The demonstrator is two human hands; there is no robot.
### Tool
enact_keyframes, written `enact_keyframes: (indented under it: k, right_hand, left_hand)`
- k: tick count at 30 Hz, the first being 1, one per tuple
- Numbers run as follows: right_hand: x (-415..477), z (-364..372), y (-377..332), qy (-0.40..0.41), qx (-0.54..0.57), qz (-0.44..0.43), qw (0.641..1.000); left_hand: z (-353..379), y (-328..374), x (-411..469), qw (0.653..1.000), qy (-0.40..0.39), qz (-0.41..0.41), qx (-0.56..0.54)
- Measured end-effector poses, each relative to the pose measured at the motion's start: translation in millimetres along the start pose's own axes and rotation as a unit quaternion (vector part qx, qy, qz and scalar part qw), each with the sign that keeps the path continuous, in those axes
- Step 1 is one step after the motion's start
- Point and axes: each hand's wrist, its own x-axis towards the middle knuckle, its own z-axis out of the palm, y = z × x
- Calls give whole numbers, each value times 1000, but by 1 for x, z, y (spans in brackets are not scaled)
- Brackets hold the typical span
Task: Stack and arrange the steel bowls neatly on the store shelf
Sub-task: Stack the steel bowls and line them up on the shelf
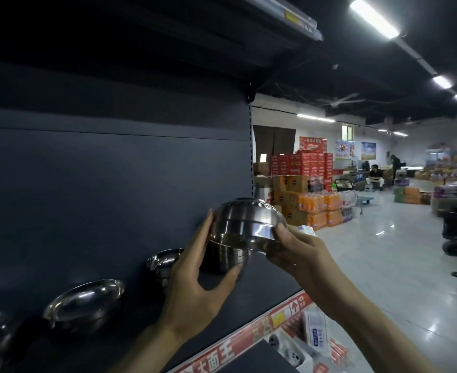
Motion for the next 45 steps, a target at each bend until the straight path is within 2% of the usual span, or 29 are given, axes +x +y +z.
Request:
enact_keyframes:
  k: [3, 6, 14, 17, 21, 26, 32, 35, 45]
  right_hand:
    - [1, 6, -8, 27, 7, 34, 999]
    - [3, 6, -13, 38, 9, 61, 997]
    - [7, -1, 0, -4, -48, 113, 992]
    - [7, -2, 4, -29, -30, 115, 993]
    - [7, 8, 3, -7, 19, 85, 996]
    - [1, 11, 2, -4, 60, 81, 995]
    - [-6, 11, 21, -53, 2, 71, 996]
    - [-6, 10, 29, -69, -19, 55, 996]
    - [13, -2, 41, -35, -52, 40, 997]
  left_hand:
    - [-6, -4, -2, 995, -40, 41, 77]
    - [-9, 1, -2, 991, -84, 48, 94]
    - [-14, -10, -2, 992, -55, 42, 102]
    - [-15, -16, -1, 997, -28, 29, 72]
    - [-13, -18, -3, 1000, -15, -25, -11]
    - [-11, -17, -3, 985, -56, -79, -142]
    - [-7, -14, -2, 958, -41, -148, -243]
    - [-7, -17, -2, 950, -47, -163, -261]
    - [-5, -40, 4, 954, -26, -177, -242]
